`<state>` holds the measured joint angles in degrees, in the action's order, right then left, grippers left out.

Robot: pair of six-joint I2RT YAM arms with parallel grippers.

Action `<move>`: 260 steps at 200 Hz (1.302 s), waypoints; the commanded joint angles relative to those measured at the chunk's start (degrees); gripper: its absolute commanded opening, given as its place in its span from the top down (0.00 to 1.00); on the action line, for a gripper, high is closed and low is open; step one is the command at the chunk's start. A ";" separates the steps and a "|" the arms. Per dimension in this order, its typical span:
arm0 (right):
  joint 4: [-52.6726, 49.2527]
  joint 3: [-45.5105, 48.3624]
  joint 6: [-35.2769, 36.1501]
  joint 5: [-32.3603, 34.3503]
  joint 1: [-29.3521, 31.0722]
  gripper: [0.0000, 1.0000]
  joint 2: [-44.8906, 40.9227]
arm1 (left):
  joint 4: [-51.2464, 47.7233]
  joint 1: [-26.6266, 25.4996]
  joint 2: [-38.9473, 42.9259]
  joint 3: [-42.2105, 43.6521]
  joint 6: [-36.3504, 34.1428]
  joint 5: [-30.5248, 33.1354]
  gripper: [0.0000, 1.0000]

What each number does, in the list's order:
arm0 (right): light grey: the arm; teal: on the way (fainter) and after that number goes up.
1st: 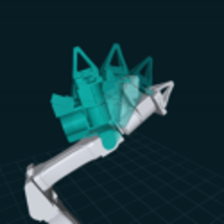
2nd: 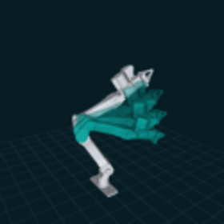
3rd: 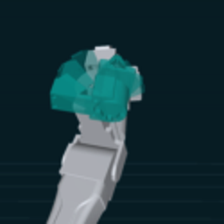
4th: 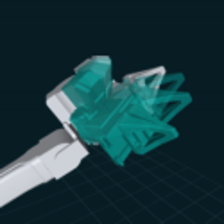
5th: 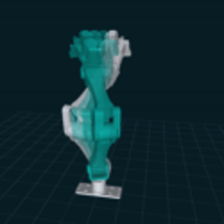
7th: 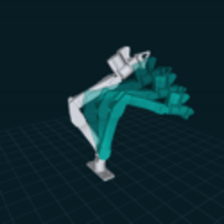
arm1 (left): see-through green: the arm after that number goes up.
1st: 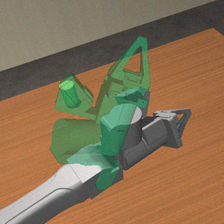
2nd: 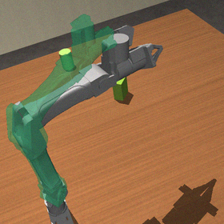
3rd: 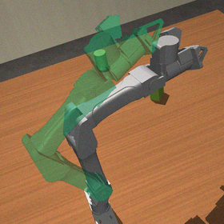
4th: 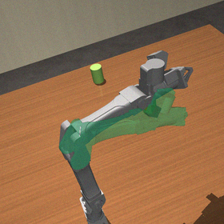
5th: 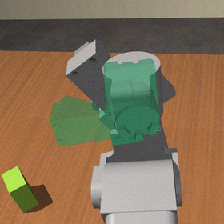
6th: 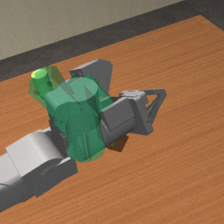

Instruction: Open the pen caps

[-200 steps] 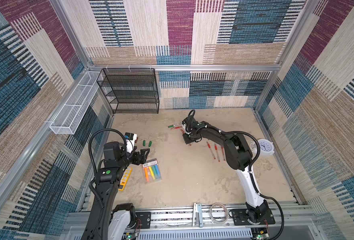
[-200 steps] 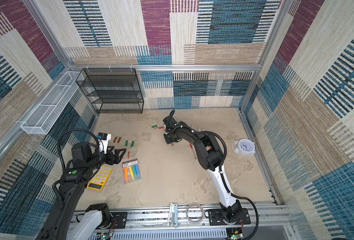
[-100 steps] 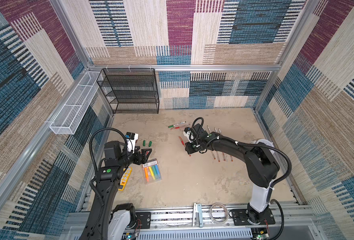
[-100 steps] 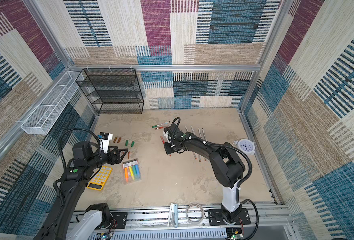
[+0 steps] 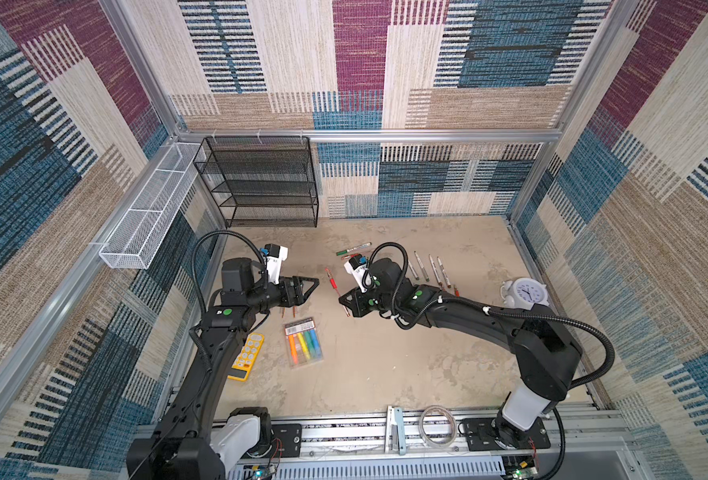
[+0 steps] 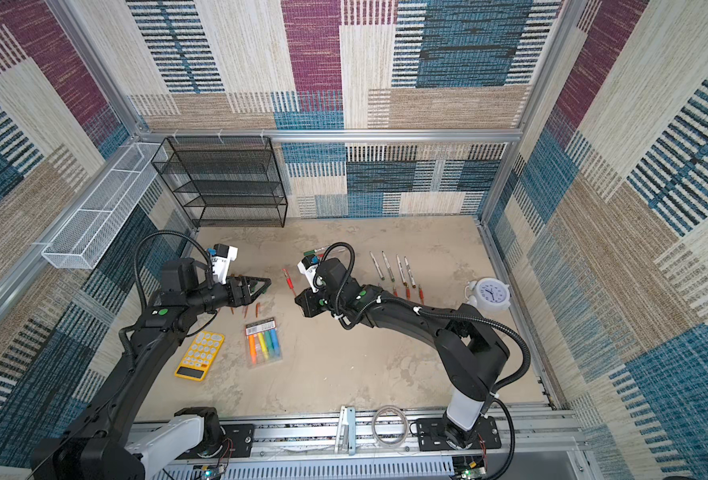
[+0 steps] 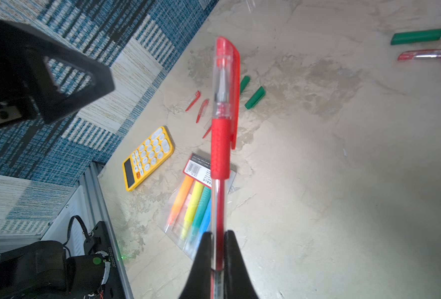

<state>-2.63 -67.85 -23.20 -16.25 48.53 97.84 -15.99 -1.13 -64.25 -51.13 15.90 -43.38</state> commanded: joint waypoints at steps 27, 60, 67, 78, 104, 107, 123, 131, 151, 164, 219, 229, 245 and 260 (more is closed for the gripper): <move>4.26 -0.27 -2.29 1.25 1.99 0.99 -1.24 | 2.87 -2.13 -9.20 -5.44 9.80 -1.97 0.32; 2.64 -1.55 -2.19 2.08 2.83 0.98 -0.86 | 0.59 -3.27 -13.23 -8.35 9.62 -0.71 0.38; 2.93 -1.49 -2.28 2.27 3.10 0.98 -0.96 | 0.32 -3.27 -13.80 -8.86 9.67 -0.74 0.40; 3.52 -1.21 -2.29 2.59 3.49 0.99 -1.00 | 0.48 -3.27 -14.54 -9.39 9.83 -0.75 0.44; 1.69 -2.89 -1.95 2.85 3.82 0.98 0.30 | 0.36 -3.27 -15.12 -9.60 10.23 -0.11 0.66; 1.54 -2.98 -1.98 2.95 3.96 0.99 0.27 | 0.27 -3.27 -15.05 -9.53 10.07 0.09 0.69; 2.40 -2.38 -1.95 3.33 4.18 0.98 -0.16 | 0.22 -3.27 -14.29 -9.05 9.42 0.80 0.80; 2.39 -2.35 -1.98 3.41 4.17 0.99 0.00 | 0.95 -3.27 -13.96 -8.44 9.55 1.00 0.85; 1.21 -3.55 -1.85 3.34 4.18 0.99 0.68 | 1.42 -3.27 -13.19 -7.66 9.85 1.27 1.00; 1.76 -3.01 -1.93 3.53 4.28 0.98 0.39 | 0.78 -3.27 -12.59 -7.69 9.38 1.39 1.00; 2.35 -3.52 -1.79 2.27 4.65 0.69 0.64 | 1.30 -3.18 -10.30 -6.05 8.64 2.20 1.00; 1.81 -4.38 -1.14 2.53 4.65 0.67 1.37 | 2.14 -3.18 -9.93 -5.31 9.04 2.11 1.00; -0.78 -7.17 -0.08 2.12 4.63 0.67 3.16 | 2.39 -3.18 -9.58 -5.19 9.20 2.17 1.00; -0.40 -7.56 0.06 1.83 4.71 0.67 3.67 | 1.42 -3.18 -9.30 -5.55 8.64 2.09 1.00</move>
<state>-3.20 -74.22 -24.27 -13.54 53.19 100.84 -15.25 -4.36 -74.15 -56.38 25.89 -41.67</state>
